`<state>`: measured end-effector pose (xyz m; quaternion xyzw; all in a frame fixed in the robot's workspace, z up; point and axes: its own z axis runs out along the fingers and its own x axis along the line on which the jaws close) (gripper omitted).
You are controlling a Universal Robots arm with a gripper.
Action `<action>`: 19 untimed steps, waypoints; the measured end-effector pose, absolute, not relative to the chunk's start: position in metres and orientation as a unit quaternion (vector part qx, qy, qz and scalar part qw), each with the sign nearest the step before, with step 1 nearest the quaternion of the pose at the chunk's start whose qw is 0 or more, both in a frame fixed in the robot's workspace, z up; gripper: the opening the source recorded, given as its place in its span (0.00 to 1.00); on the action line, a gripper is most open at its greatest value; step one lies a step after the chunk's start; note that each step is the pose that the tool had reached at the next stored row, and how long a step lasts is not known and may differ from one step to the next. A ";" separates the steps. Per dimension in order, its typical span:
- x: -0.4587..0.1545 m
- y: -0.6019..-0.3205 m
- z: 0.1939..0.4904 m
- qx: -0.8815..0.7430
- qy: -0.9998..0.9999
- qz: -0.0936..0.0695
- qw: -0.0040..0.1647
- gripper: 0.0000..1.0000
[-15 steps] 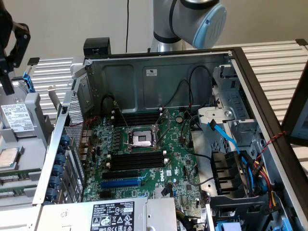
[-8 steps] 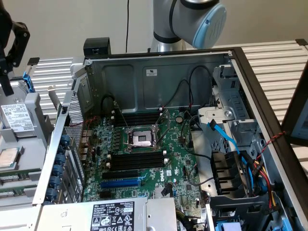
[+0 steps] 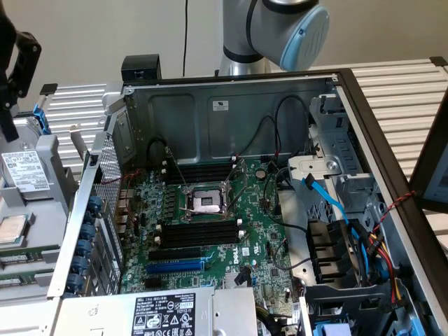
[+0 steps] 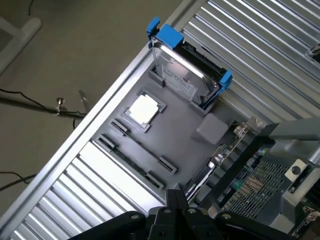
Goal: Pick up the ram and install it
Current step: 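Reach for the ram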
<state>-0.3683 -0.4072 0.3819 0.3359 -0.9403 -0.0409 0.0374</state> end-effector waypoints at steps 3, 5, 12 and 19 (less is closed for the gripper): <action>-0.370 -0.407 0.382 0.357 -0.933 -0.040 0.039 0.11; -0.377 -0.407 0.381 0.360 -0.931 -0.040 0.039 0.11; -0.406 -0.407 0.379 0.365 -0.929 -0.040 0.039 0.11; -0.422 -0.407 0.376 0.387 -0.921 -0.039 0.040 0.11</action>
